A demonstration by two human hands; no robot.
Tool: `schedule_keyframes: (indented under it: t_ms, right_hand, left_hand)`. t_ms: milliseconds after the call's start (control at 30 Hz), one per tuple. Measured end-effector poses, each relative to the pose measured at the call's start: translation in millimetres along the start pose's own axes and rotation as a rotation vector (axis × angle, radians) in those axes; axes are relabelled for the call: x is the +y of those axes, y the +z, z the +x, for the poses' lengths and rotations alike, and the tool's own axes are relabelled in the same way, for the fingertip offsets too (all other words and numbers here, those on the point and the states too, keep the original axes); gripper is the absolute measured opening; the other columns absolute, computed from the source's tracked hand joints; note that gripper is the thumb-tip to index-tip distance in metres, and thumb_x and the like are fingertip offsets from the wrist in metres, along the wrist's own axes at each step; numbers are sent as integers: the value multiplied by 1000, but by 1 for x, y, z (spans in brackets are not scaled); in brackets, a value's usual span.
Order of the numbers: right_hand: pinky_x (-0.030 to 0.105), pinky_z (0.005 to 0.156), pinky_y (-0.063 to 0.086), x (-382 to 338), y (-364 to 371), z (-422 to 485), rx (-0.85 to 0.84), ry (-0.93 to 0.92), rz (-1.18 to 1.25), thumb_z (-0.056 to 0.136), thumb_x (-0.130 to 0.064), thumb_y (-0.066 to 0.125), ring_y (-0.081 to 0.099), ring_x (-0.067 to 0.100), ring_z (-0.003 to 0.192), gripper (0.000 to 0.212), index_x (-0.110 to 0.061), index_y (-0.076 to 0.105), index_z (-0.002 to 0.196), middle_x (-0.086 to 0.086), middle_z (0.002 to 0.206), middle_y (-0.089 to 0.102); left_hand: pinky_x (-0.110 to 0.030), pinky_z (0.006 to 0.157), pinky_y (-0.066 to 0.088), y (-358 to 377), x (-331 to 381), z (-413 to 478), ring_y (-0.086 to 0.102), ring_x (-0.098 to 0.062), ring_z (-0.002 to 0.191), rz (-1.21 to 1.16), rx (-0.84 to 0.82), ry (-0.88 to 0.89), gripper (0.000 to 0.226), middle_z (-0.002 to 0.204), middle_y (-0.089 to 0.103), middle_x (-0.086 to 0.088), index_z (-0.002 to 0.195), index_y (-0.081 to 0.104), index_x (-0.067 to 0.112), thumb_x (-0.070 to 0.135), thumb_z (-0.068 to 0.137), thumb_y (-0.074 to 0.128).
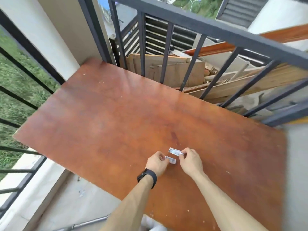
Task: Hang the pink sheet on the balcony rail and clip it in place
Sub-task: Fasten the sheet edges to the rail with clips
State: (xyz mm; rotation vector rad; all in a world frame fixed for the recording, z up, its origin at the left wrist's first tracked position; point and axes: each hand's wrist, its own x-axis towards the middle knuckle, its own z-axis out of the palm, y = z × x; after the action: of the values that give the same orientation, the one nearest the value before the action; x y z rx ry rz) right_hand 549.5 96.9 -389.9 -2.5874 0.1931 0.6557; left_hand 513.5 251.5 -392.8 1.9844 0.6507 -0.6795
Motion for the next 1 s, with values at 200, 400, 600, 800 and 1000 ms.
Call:
schedule_keyframes:
  t_ms: [200, 400, 600, 800, 1000]
  right_hand:
    - [26, 80, 47, -43, -12, -41, -34, -17, 268, 91, -30, 64, 64, 15, 98, 9, -25, 63, 98, -7, 102, 69]
    - [30, 86, 54, -126, -12, -124, -132, -131, 646, 83, -26, 77, 69, 14, 94, 28, -31, 63, 107, -10, 103, 70]
    - [12, 72, 48, -236, 19, -220, -500, -447, 625, 82, -9, 76, 67, 3, 79, 23, -26, 74, 98, -12, 89, 76]
    - [14, 64, 50, -319, 93, -327, -934, -809, 288, 81, -1, 75, 67, 2, 72, 25, -17, 69, 99, -4, 86, 74]
    - [34, 79, 55, -346, 147, -450, -1274, -1096, -20, 69, -21, 83, 71, 14, 91, 33, -21, 68, 98, -3, 94, 76]
  left_hand:
    - [-21, 58, 42, -75, -25, -39, 58, -12, 76, -130, 173, 12, 15, 93, 61, 6, 95, 57, 20, 31, 88, 64]
    - [-21, 67, 45, -170, -73, -133, 64, -6, 86, -451, 339, 54, 36, 92, 66, 11, 107, 58, 21, 26, 78, 80]
    - [-17, 69, 47, -230, -157, -263, 69, -8, 88, -728, 557, 111, 35, 95, 76, 3, 102, 73, 27, 34, 68, 78]
    - [-14, 73, 53, -229, -255, -391, 63, -11, 87, -1043, 1021, -12, 32, 97, 68, -2, 112, 70, 19, 22, 82, 77]
    - [-48, 95, 53, -166, -326, -522, 66, -25, 103, -1207, 1458, -225, 27, 105, 69, -3, 113, 66, 20, 13, 88, 71]
